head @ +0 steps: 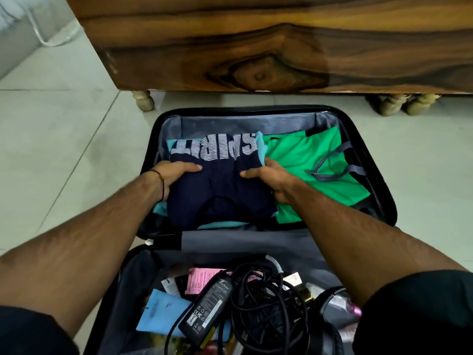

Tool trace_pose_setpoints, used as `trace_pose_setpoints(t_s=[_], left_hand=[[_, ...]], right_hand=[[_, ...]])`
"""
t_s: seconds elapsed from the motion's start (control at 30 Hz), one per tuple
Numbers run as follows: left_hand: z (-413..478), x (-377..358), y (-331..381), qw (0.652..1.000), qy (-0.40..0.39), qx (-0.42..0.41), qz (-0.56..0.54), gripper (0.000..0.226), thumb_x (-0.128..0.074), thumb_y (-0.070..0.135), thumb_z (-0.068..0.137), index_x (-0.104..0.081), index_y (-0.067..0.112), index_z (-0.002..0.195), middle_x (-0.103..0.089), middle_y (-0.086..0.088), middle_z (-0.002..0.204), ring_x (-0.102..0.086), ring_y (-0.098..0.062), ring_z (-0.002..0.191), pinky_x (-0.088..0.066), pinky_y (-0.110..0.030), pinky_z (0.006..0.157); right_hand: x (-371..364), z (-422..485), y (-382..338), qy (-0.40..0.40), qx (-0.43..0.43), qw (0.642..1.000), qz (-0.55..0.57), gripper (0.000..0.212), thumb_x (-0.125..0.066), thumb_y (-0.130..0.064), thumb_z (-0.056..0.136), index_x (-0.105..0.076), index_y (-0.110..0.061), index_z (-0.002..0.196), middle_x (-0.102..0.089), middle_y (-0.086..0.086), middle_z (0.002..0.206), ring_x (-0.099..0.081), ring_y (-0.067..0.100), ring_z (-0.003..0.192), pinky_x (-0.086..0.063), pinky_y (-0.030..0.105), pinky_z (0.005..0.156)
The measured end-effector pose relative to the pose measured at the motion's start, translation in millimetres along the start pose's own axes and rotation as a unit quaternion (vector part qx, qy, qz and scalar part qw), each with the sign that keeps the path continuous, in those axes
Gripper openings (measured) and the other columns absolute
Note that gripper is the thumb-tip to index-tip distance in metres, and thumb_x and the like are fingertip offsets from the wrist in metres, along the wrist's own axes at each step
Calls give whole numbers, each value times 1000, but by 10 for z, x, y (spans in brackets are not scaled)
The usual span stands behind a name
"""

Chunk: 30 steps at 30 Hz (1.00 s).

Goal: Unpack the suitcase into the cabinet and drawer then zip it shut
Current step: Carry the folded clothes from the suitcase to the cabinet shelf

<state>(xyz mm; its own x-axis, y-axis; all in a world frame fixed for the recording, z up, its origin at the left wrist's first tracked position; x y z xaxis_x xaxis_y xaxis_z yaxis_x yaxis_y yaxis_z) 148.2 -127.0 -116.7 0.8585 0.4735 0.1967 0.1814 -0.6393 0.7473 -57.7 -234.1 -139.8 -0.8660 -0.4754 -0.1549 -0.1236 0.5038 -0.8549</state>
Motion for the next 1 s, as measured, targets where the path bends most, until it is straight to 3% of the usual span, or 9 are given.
trace_pose_setpoints(t_s=[0.07,0.17,0.37,0.57,0.83,1.0], left_hand=[[-41,-19,3,998,-46,-6,-30,37,-75,15,81,-69,9,117,-73,-13,106,-72,-23,80,-60,-33,60],[-76,-29,39,992,-97,-36,-73,38,-69,14,86,-66,15,123,-71,-10,116,-71,-24,98,-59,-36,79],[-310,-24,350,973,-168,-113,-114,42,-64,15,90,-60,18,132,-68,-4,123,-66,-20,112,-57,-32,87],[-786,-142,902,959,-167,-176,-146,42,-62,21,94,-55,22,135,-66,-2,127,-63,-19,117,-49,-36,99],[-2395,-138,1697,956,-165,-159,-183,49,-64,16,91,-51,26,138,-64,1,131,-61,-20,120,-49,-39,102],[-3877,-50,2593,954,-169,-148,-196,47,-58,14,94,-51,27,138,-64,2,130,-62,-19,119,-54,-33,95]], right_hand=[[8,9,2,1,4,1000,8,43,-66,10,83,-62,-10,121,-73,13,110,-72,22,82,-61,32,67],[70,-28,-68,-13,19,999,34,47,-63,13,82,-63,-6,125,-73,14,112,-72,25,86,-61,34,72],[293,-246,-491,-42,55,996,54,49,-62,10,84,-61,-6,130,-69,18,123,-69,31,103,-59,42,89],[403,-870,-1174,-40,80,994,69,46,-60,8,88,-61,-12,129,-72,13,118,-72,26,97,-60,34,78],[515,-2495,-2286,-24,41,998,41,52,-62,3,88,-56,-15,137,-68,11,128,-67,29,113,-57,38,93],[459,-3839,-3435,-21,22,998,48,50,-59,5,90,-57,-15,135,-69,12,126,-68,26,105,-58,37,91]])
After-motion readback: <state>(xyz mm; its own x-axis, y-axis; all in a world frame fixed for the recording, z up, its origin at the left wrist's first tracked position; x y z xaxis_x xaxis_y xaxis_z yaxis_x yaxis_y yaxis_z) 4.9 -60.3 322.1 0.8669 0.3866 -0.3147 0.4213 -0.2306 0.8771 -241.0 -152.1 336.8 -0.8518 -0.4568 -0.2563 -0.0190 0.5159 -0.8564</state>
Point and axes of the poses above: each hand's wrist, its own z-axis towards the middle knuckle, its own x-axis out of the back of the hand, y = z × x, the point moved 8 cm from there along z, towards the middle knuckle
